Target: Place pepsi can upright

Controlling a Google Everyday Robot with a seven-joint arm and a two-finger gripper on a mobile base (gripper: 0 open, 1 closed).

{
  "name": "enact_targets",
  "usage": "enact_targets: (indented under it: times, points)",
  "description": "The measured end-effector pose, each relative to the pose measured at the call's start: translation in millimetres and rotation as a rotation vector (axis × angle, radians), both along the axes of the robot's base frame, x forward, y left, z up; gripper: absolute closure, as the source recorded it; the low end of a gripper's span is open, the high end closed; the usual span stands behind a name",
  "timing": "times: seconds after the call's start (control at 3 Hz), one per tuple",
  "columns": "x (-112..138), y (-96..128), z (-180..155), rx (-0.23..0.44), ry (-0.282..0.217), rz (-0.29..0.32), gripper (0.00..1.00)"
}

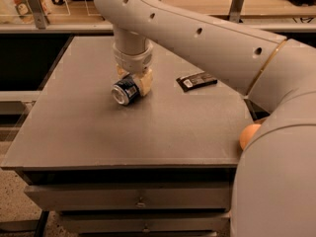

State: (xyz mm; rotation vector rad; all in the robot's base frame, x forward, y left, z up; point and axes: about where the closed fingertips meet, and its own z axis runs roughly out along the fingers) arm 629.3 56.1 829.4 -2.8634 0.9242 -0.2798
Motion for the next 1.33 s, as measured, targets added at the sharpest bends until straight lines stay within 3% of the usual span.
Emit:
enact_targets:
  times: [0.33, 0.67, 1.0, 1.33]
  points:
    - [0.6, 0.3, 2.2, -0.02, -0.051, 0.074, 1.0]
    - [-9.4, -5.7, 21.4, -0.067, -0.233, 0.293, 1.0]
    - [-5.5, 2.1, 23.6, -0.065, -0.292, 0.393, 1.0]
    - [-5.2, 2.5, 24.1, -0.065, -0.292, 0.393, 1.0]
